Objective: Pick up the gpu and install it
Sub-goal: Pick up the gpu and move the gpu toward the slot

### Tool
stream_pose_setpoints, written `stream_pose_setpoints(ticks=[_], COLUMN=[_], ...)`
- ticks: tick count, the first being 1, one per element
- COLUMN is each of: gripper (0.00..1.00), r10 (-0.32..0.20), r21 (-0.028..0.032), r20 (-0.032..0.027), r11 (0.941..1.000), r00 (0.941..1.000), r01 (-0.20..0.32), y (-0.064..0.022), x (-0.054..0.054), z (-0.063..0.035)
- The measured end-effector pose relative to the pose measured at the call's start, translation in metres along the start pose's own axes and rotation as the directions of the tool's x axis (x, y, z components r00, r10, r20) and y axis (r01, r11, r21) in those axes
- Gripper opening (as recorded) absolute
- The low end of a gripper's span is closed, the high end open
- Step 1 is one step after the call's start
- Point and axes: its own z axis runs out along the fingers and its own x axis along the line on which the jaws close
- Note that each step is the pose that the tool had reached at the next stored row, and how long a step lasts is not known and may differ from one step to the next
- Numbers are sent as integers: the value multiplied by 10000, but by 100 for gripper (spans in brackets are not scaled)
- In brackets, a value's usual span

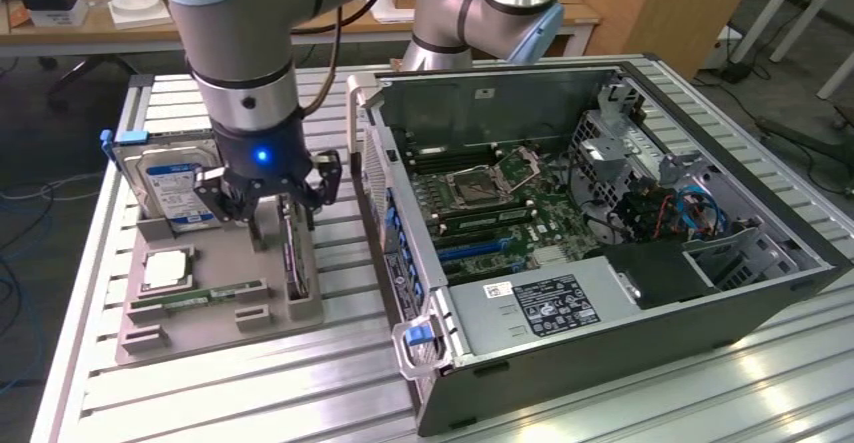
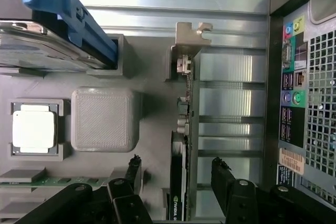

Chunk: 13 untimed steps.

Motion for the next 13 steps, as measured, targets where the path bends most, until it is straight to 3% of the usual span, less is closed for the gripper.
stream_pose_setpoints(ticks=[13], gripper=[65], r10=[109], r21=[2], r20=[5], r11=[9999], r00=[9999], r01=[-109], y=[-31], x=[-14], z=[124])
